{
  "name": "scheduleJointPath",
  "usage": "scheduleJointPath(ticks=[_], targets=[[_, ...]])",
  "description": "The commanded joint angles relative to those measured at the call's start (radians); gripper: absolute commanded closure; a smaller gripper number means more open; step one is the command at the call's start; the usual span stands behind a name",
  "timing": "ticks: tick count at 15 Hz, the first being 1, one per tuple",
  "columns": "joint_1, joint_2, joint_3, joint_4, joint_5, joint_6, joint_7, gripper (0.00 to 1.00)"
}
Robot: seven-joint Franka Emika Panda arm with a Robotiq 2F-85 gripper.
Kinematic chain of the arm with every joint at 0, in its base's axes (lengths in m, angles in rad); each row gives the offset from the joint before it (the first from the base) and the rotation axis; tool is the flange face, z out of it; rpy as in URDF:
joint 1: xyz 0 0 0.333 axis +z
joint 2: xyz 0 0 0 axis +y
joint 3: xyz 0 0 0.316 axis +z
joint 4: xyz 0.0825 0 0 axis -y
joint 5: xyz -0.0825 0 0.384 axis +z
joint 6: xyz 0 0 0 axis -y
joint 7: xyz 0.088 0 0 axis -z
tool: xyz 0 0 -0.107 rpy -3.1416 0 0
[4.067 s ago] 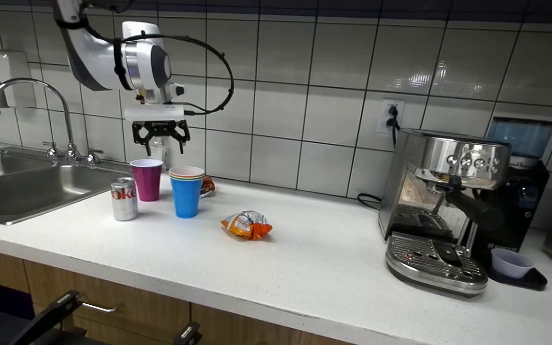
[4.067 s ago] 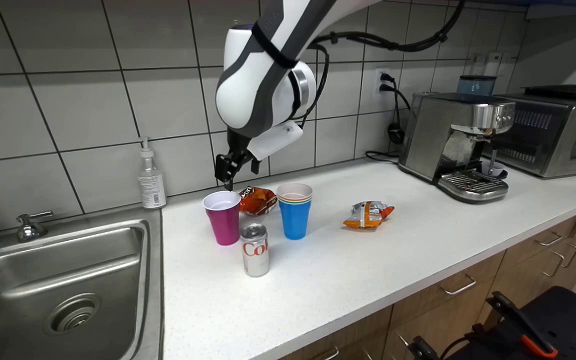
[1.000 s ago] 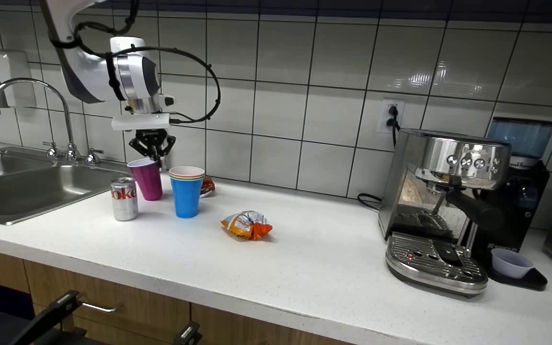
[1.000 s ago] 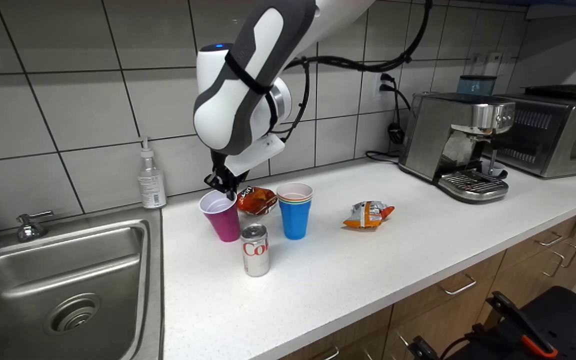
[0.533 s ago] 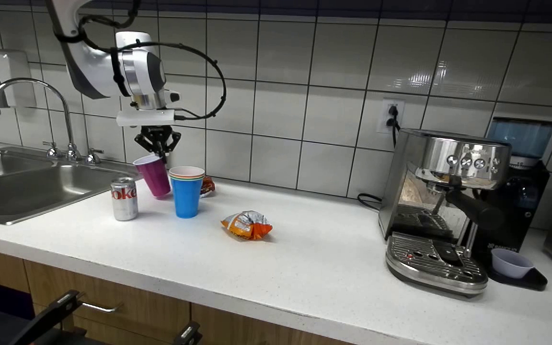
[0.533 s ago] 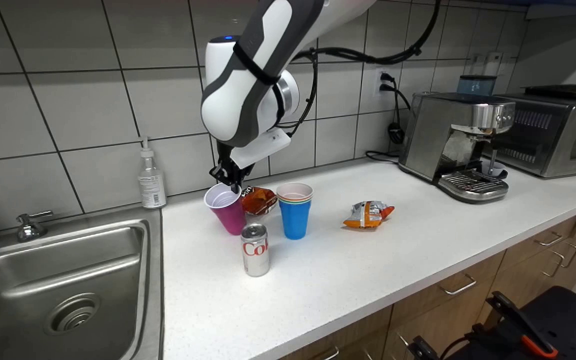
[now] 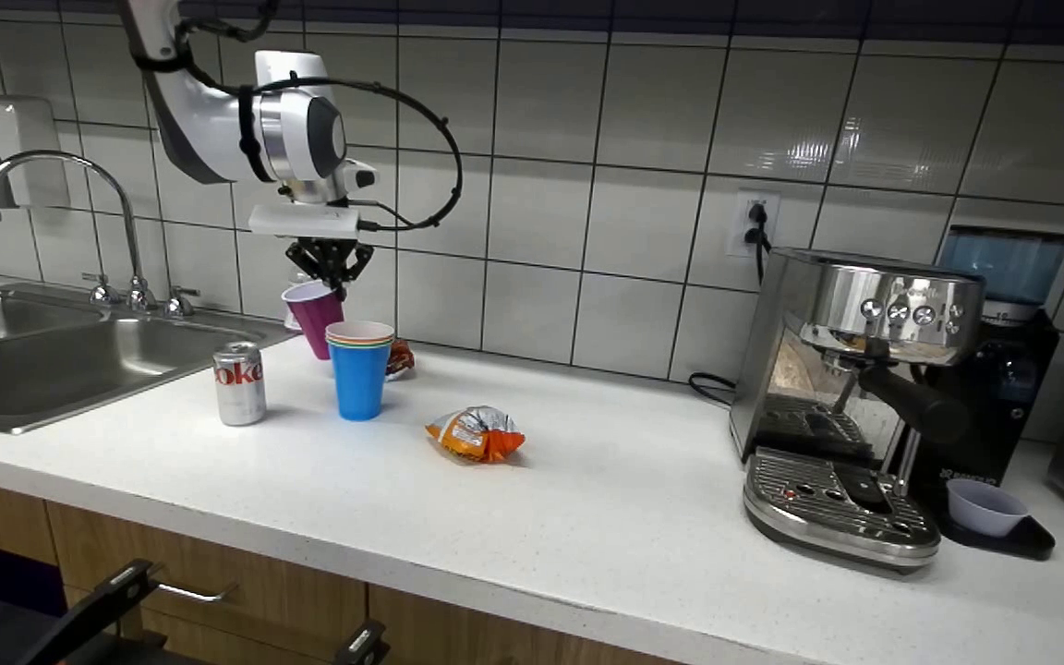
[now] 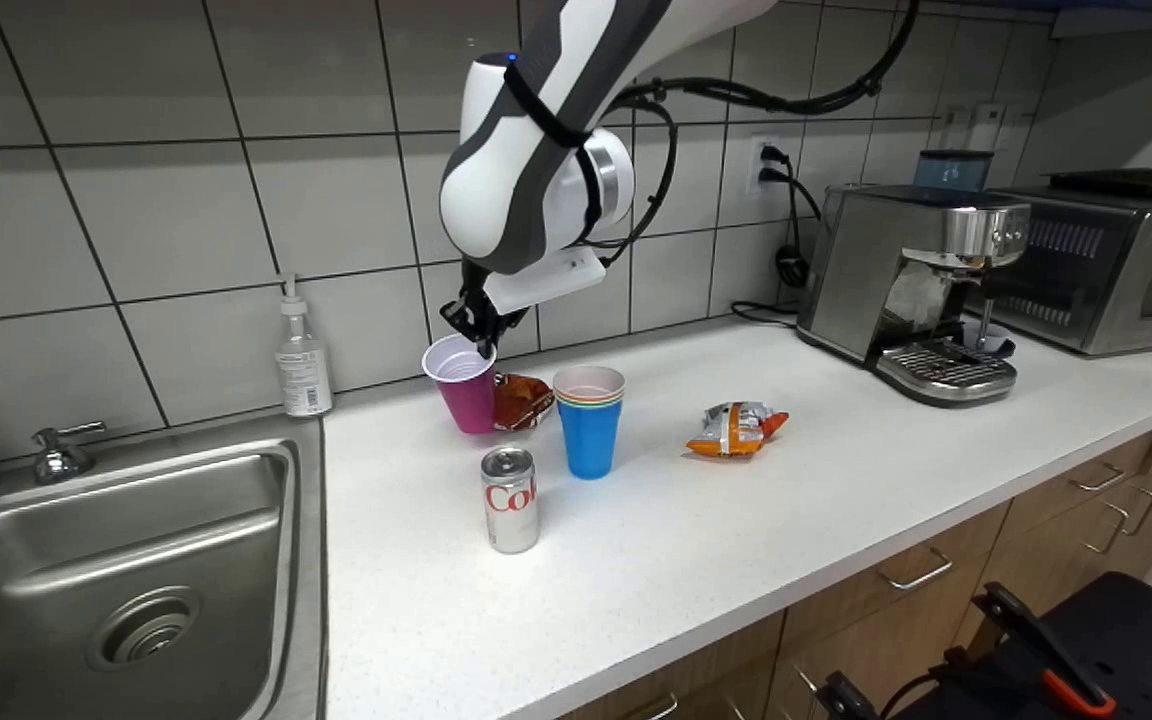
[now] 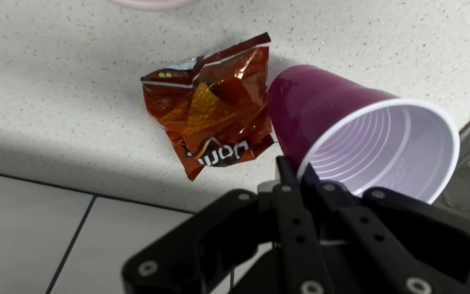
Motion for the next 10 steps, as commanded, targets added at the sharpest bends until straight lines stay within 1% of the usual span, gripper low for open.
scheduleJointPath(ticks=[1, 5, 10], targets=[[-0.041, -0.065, 0.042, -0.065, 0.034, 0.046, -0.029, 0.99], [-0.057, -0.107, 0.073, -0.105, 0.062, 0.074, -0.047, 0.99], [-0.061, -0.171, 0.084, -0.165, 0.069, 0.098, -0.048, 0.99]])
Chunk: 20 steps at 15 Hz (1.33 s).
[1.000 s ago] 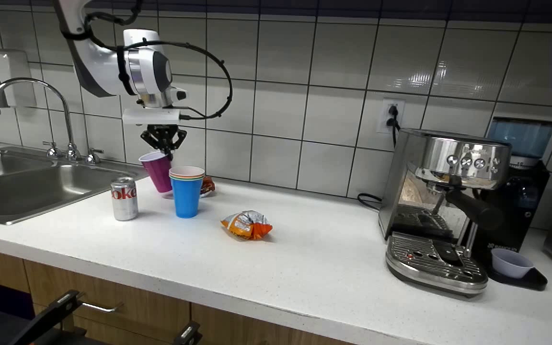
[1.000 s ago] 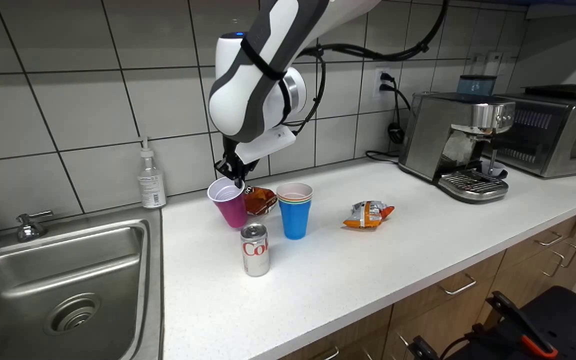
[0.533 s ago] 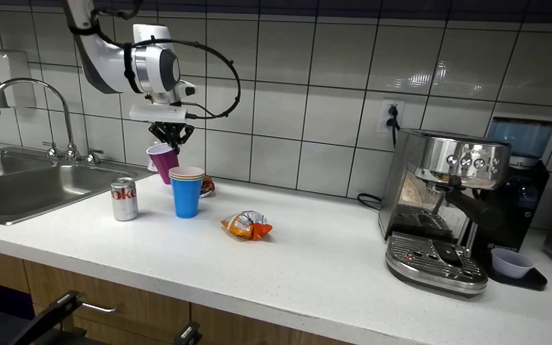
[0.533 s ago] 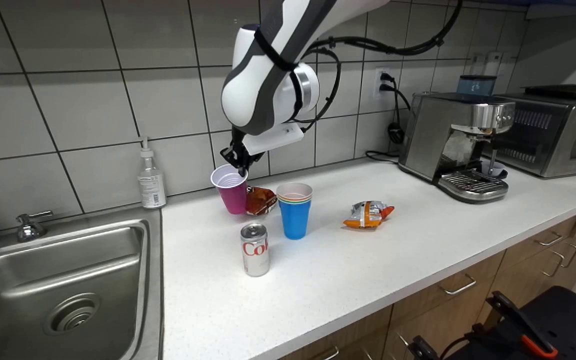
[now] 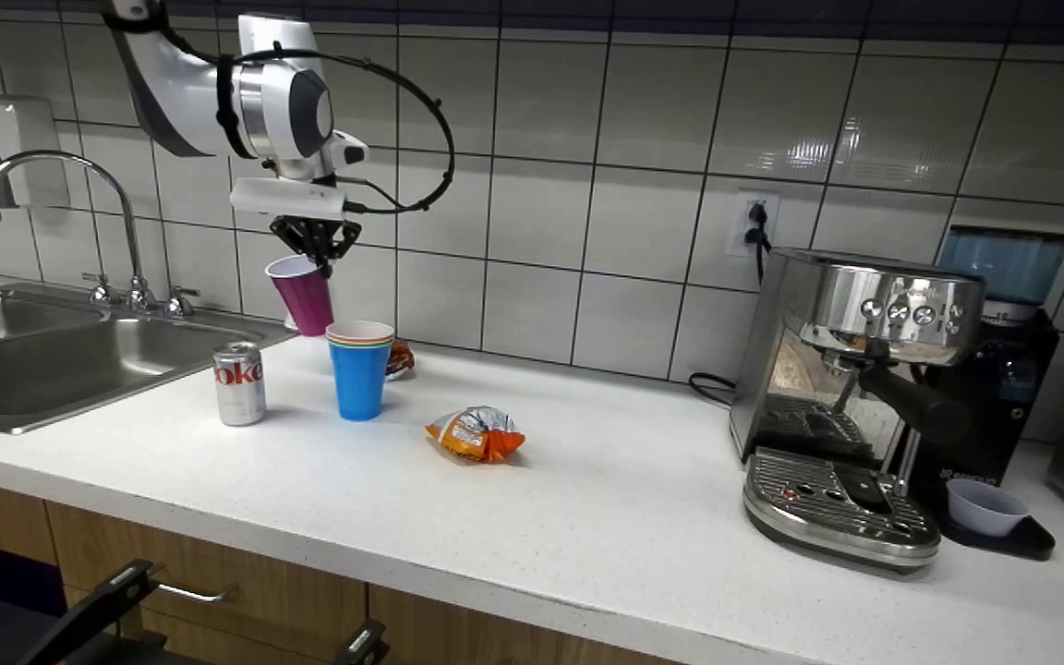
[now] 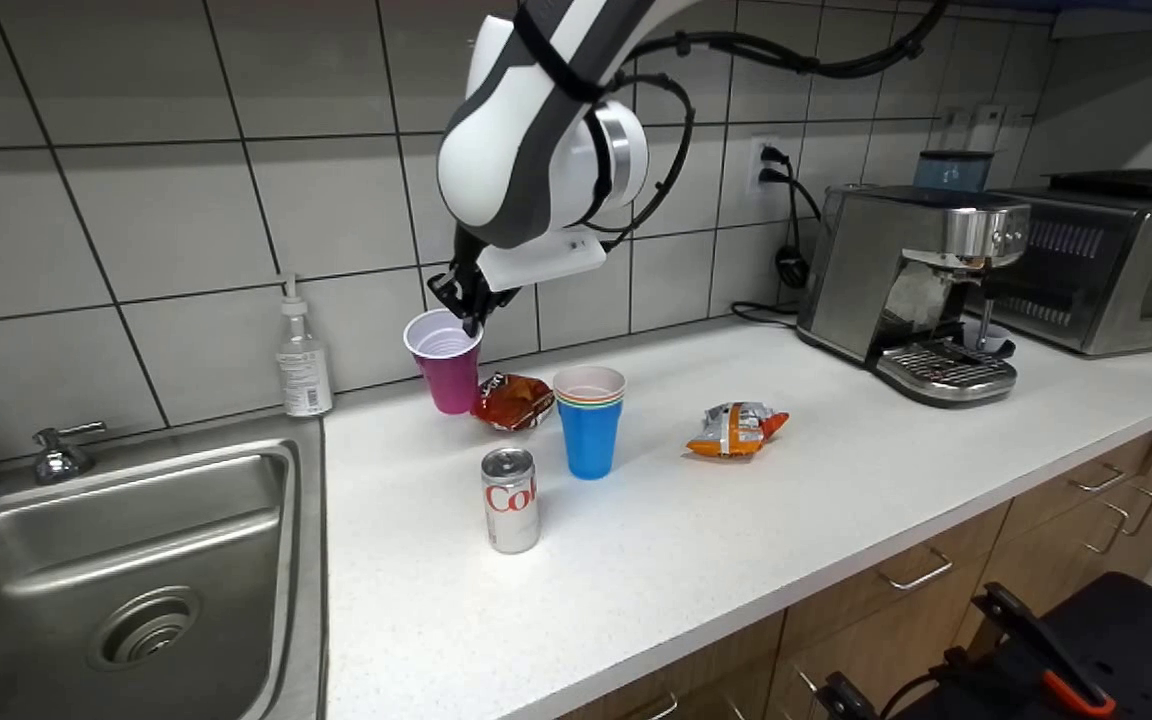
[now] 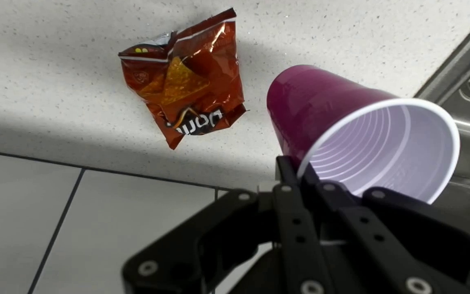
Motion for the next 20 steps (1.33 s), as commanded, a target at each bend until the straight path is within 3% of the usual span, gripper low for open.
scheduleJointPath(ticks=[1, 20], targets=[[-0.03, -0.084, 0.03, -0.087, 0.023, 0.03, -0.034, 0.99], [-0.064, -0.288, 0.015, -0.275, 0.022, 0.049, -0.015, 0.99]])
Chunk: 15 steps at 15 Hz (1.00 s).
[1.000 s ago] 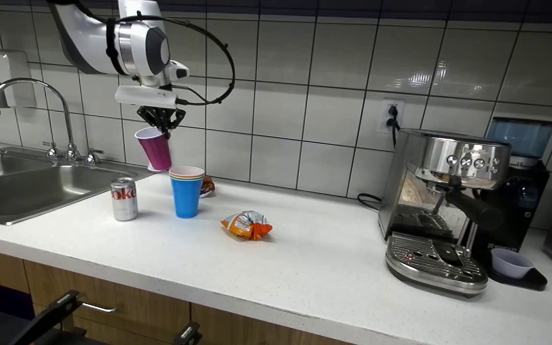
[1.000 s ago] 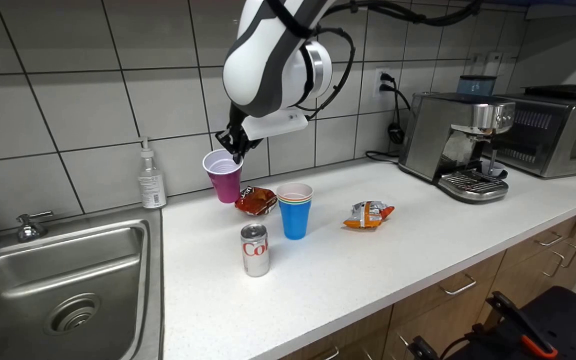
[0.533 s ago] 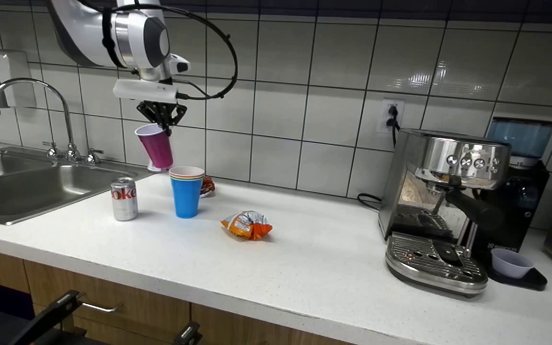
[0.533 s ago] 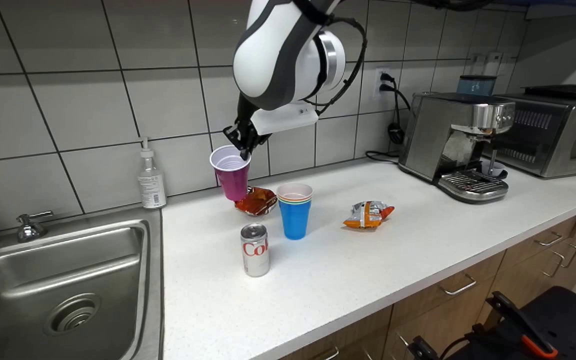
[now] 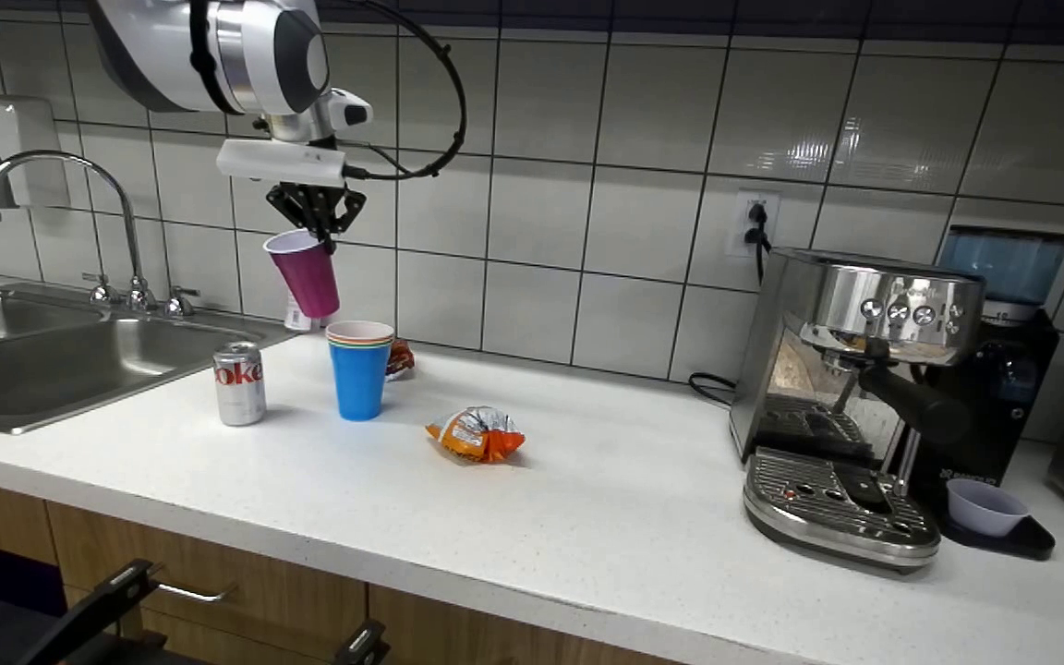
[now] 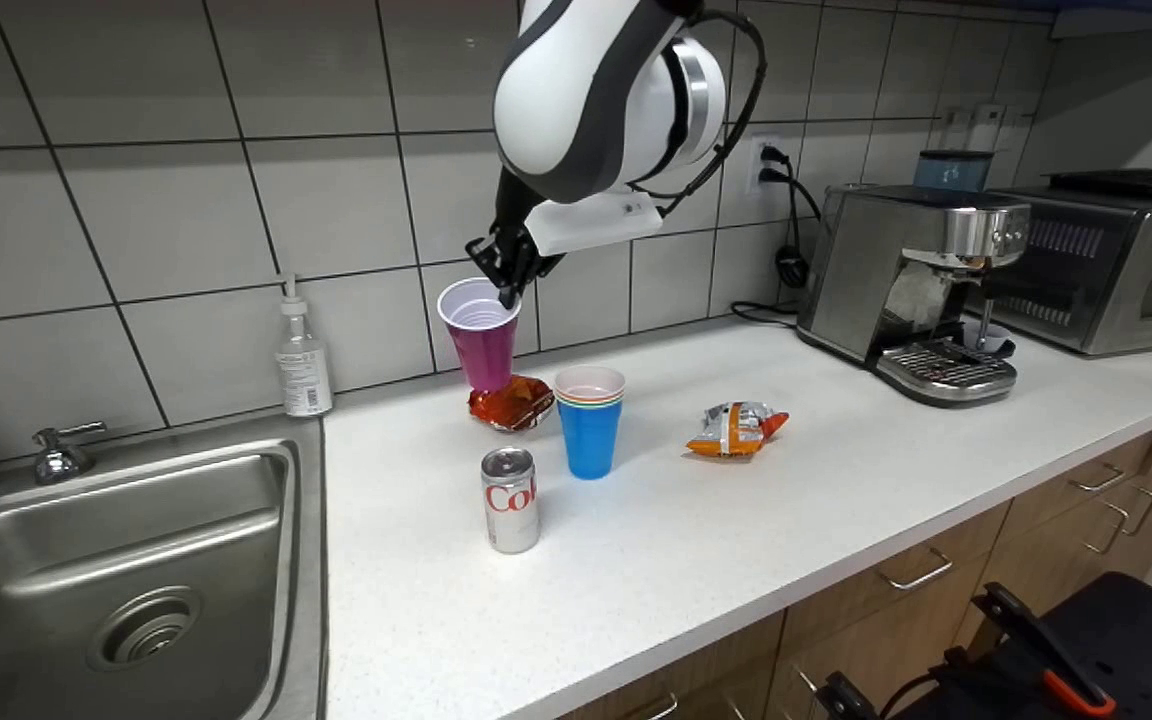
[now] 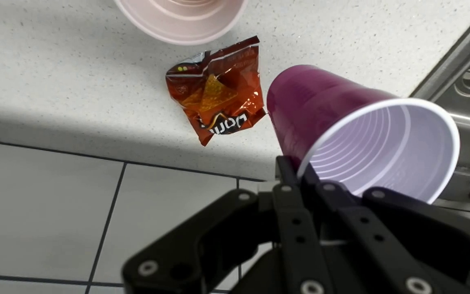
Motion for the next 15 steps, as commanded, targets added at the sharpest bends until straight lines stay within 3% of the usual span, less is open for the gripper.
scheduleJointPath(ticks=[1, 15], targets=[[-0.03, -0.075, 0.01, -0.066, 0.016, 0.023, -0.014, 0.99], [-0.077, -0.185, -0.002, -0.161, 0.014, 0.006, -0.013, 0.99]])
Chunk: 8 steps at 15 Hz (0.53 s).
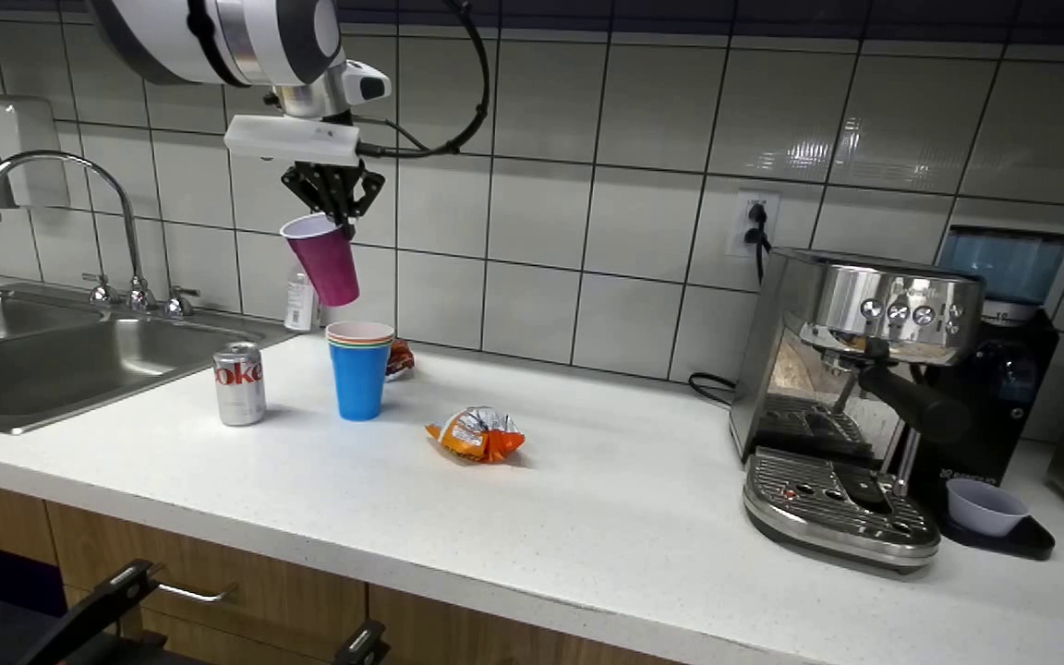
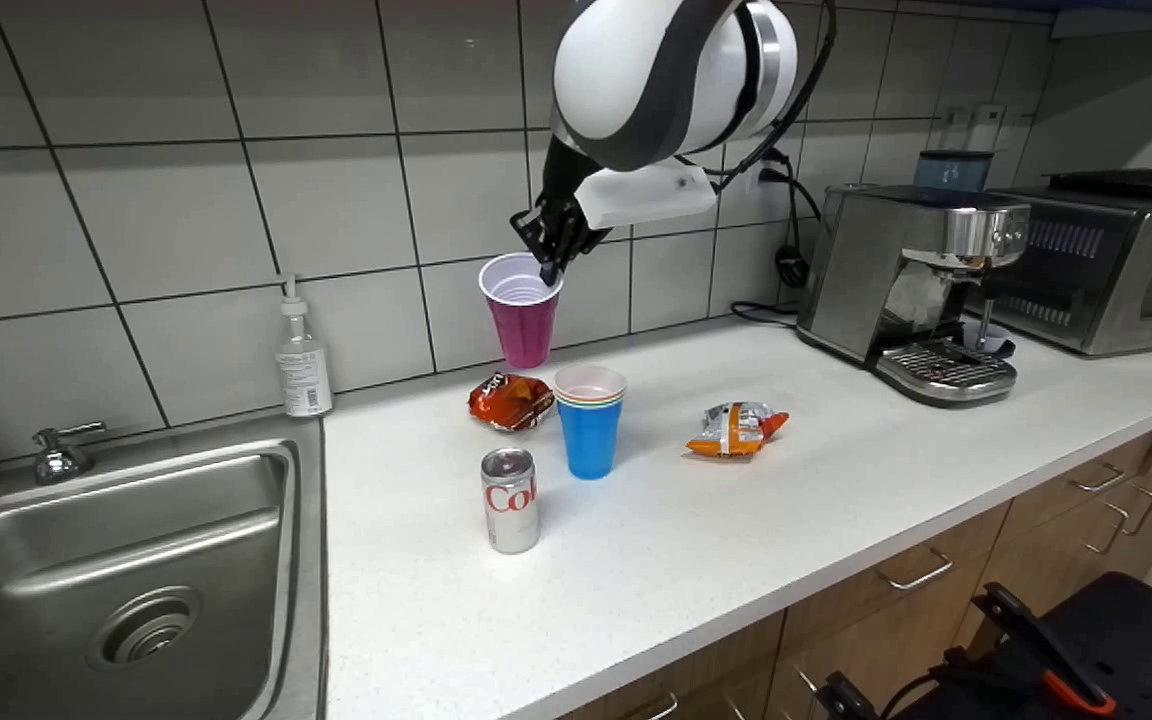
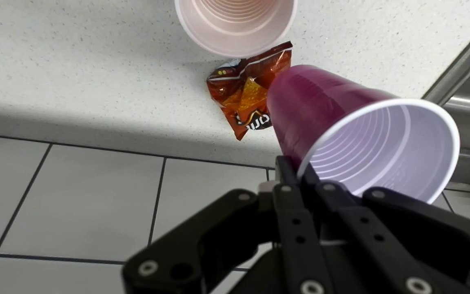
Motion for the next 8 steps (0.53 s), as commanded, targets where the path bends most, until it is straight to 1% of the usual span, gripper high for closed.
scheduleJointPath(ticks=[1, 4, 8], targets=[[-0.027, -0.053, 0.0, -0.048, 0.014, -0.007, -0.014, 0.99], [-0.041, -0.061, -0.012, -0.059, 0.005, -0.008, -0.003, 0.99], [-0.055, -0.071, -0.021, -0.069, 0.05, -0.013, -0.02, 0.99]])
